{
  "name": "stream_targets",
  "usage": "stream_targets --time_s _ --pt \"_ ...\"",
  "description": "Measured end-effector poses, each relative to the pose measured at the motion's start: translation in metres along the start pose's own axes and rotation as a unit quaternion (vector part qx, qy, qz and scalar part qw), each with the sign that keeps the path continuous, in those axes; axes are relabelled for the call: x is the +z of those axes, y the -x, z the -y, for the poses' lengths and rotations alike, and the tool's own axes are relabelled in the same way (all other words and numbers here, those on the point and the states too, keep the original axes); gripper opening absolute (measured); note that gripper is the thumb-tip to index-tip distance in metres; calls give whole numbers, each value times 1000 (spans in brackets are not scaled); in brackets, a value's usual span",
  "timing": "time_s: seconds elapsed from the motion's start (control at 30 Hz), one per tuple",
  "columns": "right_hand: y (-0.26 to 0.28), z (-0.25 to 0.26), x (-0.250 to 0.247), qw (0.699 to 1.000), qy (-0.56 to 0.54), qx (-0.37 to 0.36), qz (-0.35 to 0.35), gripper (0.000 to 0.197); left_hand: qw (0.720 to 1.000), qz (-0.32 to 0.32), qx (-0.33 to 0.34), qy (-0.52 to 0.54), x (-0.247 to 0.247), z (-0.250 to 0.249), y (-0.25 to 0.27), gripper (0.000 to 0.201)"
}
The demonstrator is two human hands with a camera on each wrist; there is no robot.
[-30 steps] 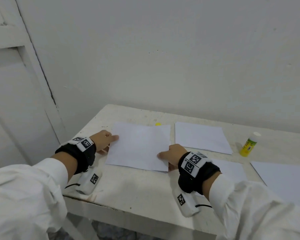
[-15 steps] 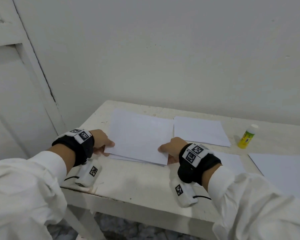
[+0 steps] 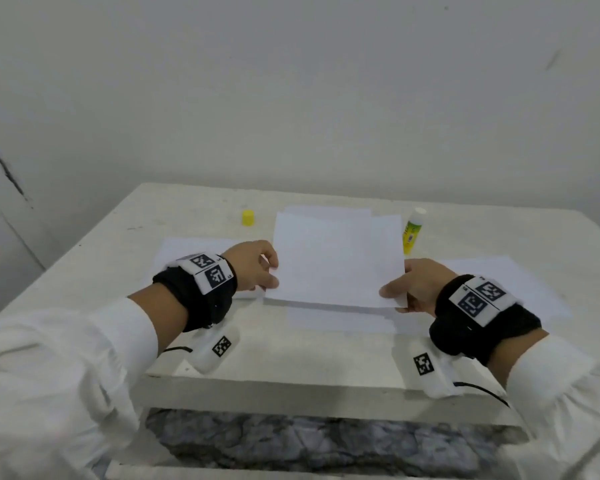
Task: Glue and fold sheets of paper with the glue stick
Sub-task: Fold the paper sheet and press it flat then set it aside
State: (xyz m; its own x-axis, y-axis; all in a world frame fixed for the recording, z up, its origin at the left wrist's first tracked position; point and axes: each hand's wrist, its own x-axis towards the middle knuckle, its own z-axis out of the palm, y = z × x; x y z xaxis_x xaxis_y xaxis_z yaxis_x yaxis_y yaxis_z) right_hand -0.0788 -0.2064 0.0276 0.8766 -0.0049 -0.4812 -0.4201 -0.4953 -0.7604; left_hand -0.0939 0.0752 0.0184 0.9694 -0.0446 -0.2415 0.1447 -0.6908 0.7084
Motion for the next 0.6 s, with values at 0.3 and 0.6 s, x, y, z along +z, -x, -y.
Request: stream_targets --time_s 0.3,0.6 --pt "-6 -24 -18 995 74 71 -6 52 989 106 -35 -101 36 -13 -13 19" --pt "-12 -28 -13 994 84 73 17 36 984 111 -54 -131 41 -15 -12 17"
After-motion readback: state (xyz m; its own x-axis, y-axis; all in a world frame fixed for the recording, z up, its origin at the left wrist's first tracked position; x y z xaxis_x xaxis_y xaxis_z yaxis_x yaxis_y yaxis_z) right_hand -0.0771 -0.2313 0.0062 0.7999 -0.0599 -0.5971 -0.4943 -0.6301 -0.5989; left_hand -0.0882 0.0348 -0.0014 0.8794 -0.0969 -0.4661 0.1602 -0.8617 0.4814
